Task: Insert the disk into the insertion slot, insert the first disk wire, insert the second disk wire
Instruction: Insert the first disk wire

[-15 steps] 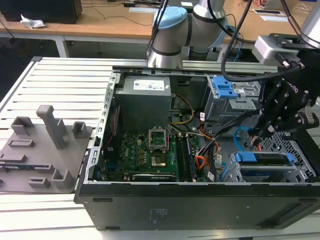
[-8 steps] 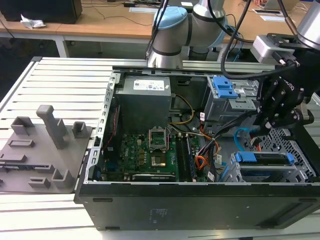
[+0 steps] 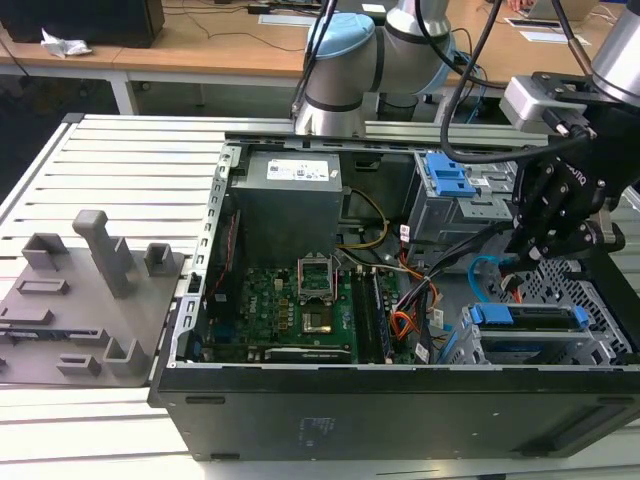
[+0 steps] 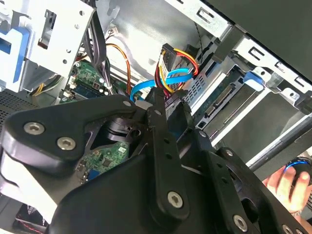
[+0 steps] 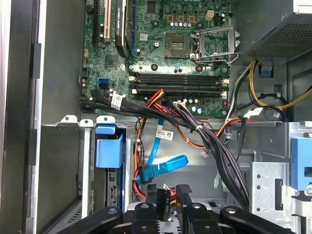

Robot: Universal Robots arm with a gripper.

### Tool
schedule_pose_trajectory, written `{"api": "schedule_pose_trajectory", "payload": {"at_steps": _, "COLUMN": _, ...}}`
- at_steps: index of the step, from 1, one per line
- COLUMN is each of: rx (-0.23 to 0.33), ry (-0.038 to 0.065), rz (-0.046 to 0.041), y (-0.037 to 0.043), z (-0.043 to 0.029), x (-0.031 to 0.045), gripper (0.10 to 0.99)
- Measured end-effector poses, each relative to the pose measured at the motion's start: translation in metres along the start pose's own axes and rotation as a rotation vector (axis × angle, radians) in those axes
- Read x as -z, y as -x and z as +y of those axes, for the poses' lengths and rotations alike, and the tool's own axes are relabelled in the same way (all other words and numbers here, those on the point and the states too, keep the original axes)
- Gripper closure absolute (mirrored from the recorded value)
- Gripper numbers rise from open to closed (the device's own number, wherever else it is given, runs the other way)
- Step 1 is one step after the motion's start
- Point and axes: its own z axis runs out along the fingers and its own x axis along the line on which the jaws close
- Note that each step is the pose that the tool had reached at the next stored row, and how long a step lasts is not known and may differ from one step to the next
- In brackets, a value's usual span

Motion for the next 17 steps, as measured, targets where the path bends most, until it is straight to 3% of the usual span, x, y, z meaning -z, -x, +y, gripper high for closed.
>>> {"api": "schedule_pose_trajectory", "payload": {"at_steps": 2, "rx": 0.0, "ry": 0.0, "rz": 0.0, "y": 0.0, "z": 0.0, "x": 0.0, "gripper": 0.796}}
{"api": "schedule_pose_trajectory", "payload": {"at_steps": 4, "rx": 0.0, "ry": 0.0, "rz": 0.0, "y": 0.0, "z": 0.0, "x": 0.0, "gripper": 0.933}}
{"api": "schedule_pose_trajectory", "payload": {"at_steps": 10, "rx": 0.0, "ry": 0.0, "rz": 0.0, "y": 0.0, "z": 0.0, "x": 0.0, "gripper": 0.933}}
{"api": "schedule_pose_trajectory", "payload": {"at_steps": 13, "rx": 0.0, "ry": 0.0, "rz": 0.0, "y": 0.0, "z": 0.0, "x": 0.0, "gripper": 0.863}}
{"api": "schedule_pose_trajectory", "payload": {"at_steps": 14, "rx": 0.0, "ry": 0.0, "rz": 0.0, "y": 0.0, "z": 0.0, "x": 0.0, "gripper": 0.796}}
{"api": "schedule_pose_trajectory", "payload": {"at_steps": 17, "rx": 0.0, "ry": 0.0, "rz": -0.0002, "y": 0.0001, "z": 0.0001, "x": 0.0013, "gripper": 0.796}}
